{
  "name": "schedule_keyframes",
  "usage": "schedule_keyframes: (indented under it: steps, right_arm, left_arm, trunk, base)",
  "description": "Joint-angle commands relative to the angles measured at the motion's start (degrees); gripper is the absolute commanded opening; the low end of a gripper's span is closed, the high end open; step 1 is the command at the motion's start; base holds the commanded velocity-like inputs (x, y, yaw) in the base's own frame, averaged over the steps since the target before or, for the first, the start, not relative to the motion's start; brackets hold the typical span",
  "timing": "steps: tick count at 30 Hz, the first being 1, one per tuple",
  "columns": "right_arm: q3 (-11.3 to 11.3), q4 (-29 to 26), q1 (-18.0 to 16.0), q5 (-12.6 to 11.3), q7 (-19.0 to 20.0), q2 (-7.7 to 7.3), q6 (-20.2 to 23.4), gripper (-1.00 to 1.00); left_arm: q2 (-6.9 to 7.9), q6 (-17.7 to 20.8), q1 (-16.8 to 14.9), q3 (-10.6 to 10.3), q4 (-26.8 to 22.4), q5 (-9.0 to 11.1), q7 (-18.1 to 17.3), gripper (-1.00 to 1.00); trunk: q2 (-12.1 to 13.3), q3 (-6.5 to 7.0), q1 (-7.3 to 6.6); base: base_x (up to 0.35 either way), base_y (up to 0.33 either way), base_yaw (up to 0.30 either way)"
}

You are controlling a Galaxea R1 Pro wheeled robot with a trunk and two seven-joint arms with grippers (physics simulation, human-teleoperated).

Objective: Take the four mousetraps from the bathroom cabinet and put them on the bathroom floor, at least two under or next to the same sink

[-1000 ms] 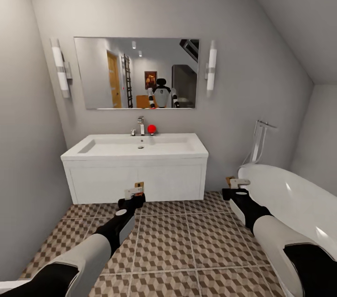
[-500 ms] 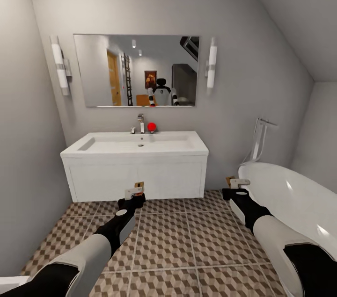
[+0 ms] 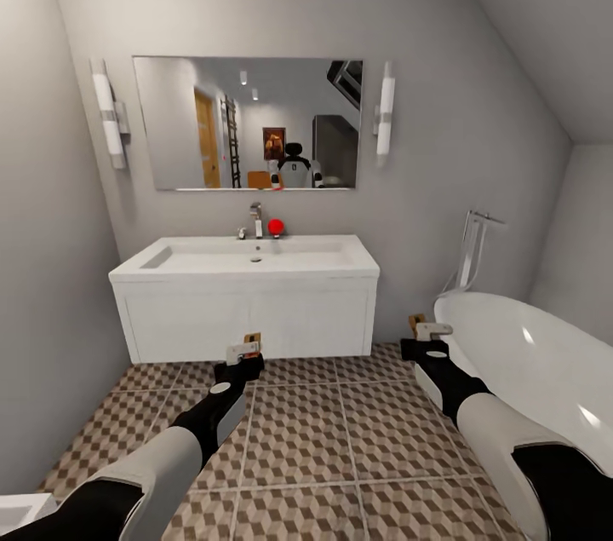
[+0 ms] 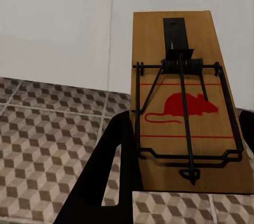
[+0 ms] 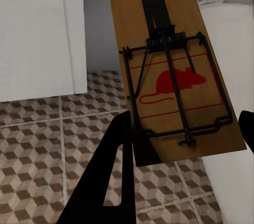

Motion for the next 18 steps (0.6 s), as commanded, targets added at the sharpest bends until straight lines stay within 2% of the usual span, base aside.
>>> schedule_keyframes:
  steps: [1, 10, 18]
  right_arm:
    - [0.5, 0.0, 0.0, -0.6, -0.4, -0.02, 0.0, -1.0]
    - [0.4, 4.0, 0.0, -0.6, -0.5, -0.04, -4.3, -1.0]
    - [0.5, 7.7, 0.0, 0.1, 0.0, 0.03, -5.0, -1.0]
  left_arm:
    - [0.04, -0.2, -0.1, -0.5, 0.1, 0.6, 0.3, -1.0]
    - [0.41, -0.3, -0.1, -0.5, 0.0, 0.7, 0.1, -1.0]
    - [0.46, -0.4, -0.1, -0.5, 0.0, 0.4, -0.2, -1.0]
  trunk:
    - [-0.5, -0.25, 0.22]
    - [-4.1, -1.86, 2.2]
    - [-7.3, -3.3, 3.96]
  base:
    - [0.0, 0.0, 0.0]
    - [0.0, 0.0, 0.0]
    - [0.0, 0.0, 0.0]
